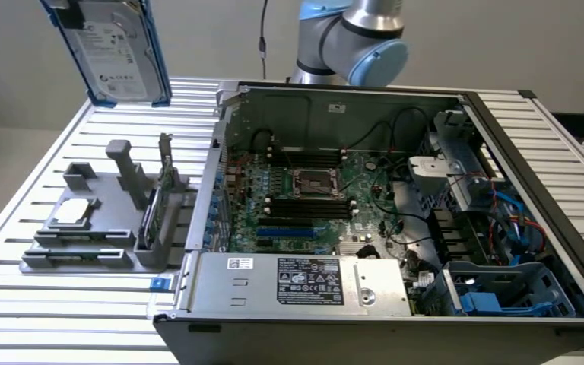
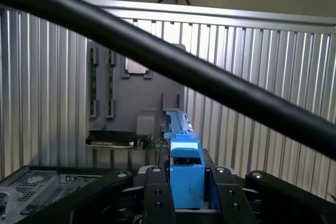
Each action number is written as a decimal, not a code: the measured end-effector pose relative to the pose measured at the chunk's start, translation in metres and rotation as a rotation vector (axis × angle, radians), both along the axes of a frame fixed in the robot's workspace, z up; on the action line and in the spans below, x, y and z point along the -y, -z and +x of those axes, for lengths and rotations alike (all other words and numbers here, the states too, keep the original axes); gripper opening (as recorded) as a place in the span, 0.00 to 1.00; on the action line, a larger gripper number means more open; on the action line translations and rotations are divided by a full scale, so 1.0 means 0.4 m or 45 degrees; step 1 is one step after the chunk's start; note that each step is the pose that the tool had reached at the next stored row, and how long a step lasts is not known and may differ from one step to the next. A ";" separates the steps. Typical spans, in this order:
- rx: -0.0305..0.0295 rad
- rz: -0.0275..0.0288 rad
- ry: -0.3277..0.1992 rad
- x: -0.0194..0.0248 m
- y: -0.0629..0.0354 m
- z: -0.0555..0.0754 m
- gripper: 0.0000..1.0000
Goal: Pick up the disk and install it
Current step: 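Pick up the disk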
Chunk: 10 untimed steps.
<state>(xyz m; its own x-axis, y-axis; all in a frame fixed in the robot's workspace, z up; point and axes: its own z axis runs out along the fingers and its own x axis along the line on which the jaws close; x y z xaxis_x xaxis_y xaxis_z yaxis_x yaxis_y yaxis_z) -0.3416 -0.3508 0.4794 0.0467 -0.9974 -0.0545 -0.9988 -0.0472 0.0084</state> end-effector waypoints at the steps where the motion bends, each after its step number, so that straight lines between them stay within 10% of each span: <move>1: -0.0001 0.0009 -0.001 0.001 -0.006 0.011 0.33; 10: 0.0000 0.0025 -0.004 0.014 -0.028 0.106 0.33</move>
<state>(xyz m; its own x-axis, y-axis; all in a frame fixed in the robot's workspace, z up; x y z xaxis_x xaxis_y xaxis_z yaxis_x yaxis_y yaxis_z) -0.2992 -0.3565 0.4905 0.0496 -0.9972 -0.0564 -0.9987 -0.0501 0.0083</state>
